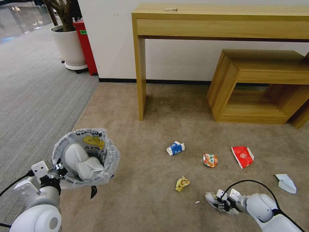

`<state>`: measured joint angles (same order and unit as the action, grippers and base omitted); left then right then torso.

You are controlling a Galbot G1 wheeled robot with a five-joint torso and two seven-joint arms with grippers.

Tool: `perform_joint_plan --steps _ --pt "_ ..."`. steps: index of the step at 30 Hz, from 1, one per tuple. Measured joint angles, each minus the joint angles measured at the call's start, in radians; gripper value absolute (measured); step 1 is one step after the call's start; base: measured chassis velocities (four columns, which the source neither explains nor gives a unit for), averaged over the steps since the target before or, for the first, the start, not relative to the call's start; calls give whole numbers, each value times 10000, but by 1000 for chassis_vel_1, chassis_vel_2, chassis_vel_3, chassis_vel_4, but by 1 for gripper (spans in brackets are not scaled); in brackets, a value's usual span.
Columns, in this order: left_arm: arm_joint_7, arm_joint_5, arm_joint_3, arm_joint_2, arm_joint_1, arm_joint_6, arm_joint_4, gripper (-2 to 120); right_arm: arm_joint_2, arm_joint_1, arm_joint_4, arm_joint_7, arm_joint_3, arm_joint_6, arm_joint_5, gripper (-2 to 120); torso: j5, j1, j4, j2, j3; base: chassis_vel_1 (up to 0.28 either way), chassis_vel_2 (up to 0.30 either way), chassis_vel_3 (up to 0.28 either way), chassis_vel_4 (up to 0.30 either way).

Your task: Pick up the trash bin and place the garbage on the floor into it.

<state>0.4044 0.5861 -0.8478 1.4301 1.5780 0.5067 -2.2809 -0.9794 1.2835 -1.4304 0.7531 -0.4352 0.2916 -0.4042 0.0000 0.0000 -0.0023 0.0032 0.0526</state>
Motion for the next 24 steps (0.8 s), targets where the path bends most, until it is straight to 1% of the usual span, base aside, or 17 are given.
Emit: perform_joint_plan --steps 2,3,4,7,8,11,12,13,17,18,19,20,21,22,23,24 --pt "-2 2 -3 -1 14 -7 -21 1 -21 20 17 -43 -44 -102 0 35 0 0 0 0 0 0 0 0 0" --pt "-2 2 -3 0 16 -9 -30 1 -33 35 17 -72 -61 -161 0 32 0 0 0 0 0 0 0 0 0" --pt "-2 2 -3 0 16 -9 -30 1 -33 35 17 -72 -61 -161 0 32 0 0 0 0 0 0 0 0 0" --pt "-4 2 1 0 15 -9 -51 1 -100 76 16 -149 -148 -328 53 17 0 0 0 0 0 0 0 0 0" --pt "-4 2 1 0 15 -9 -51 1 -100 76 16 -149 -148 -328 53 17 0 0 0 0 0 0 0 0 0" --pt "-5 5 1 -31 27 -10 -71 1 -119 126 50 -135 -235 -560 117 3 0 0 0 0 1 0 0 0 0" --pt "-5 5 1 -31 27 -10 -71 1 -119 126 50 -135 -235 -560 117 3 0 0 0 0 1 0 0 0 0" --pt "-5 11 -1 -48 32 -10 -72 1 -122 138 58 -130 -254 -590 105 0 0 0 0 0 0 0 0 0 0" --pt "-5 39 -18 -130 50 -13 -75 1 -139 164 74 -131 -361 -763 111 0 0 0 -1 0 1 0 0 0 0" --pt "-5 50 -21 -165 53 -13 -75 1 -157 163 59 -173 -395 -990 305 0 0 0 -1 0 1 0 0 0 0" --pt "-5 57 -22 -194 53 -14 -66 1 -188 139 28 -180 -436 -1435 697 0 0 0 -2 0 0 0 0 0 0" --pt "-5 57 -22 -194 53 -14 -66 1 -188 139 28 -180 -436 -1435 697 0 0 0 -2 0 0 0 0 0 0" --pt "-5 59 -21 -221 54 -16 -41 1 -247 55 20 -54 -503 -2278 1169 0 0 0 -3 0 1 0 0 0 0" --pt "-5 60 1 -246 56 -16 -14 1 -330 -79 16 277 -584 -3326 1802 0 0 0 0 0 1 0 0 0 0" --pt "-5 60 29 -259 60 -15 3 1 -398 -178 -50 645 -655 -3986 2418 0 1 0 2 0 1 0 0 0 0" --pt "-5 60 29 -259 60 -15 3 1 -398 -178 -50 645 -655 -3986 2418 0 1 0 2 0 1 0 0 0 0"
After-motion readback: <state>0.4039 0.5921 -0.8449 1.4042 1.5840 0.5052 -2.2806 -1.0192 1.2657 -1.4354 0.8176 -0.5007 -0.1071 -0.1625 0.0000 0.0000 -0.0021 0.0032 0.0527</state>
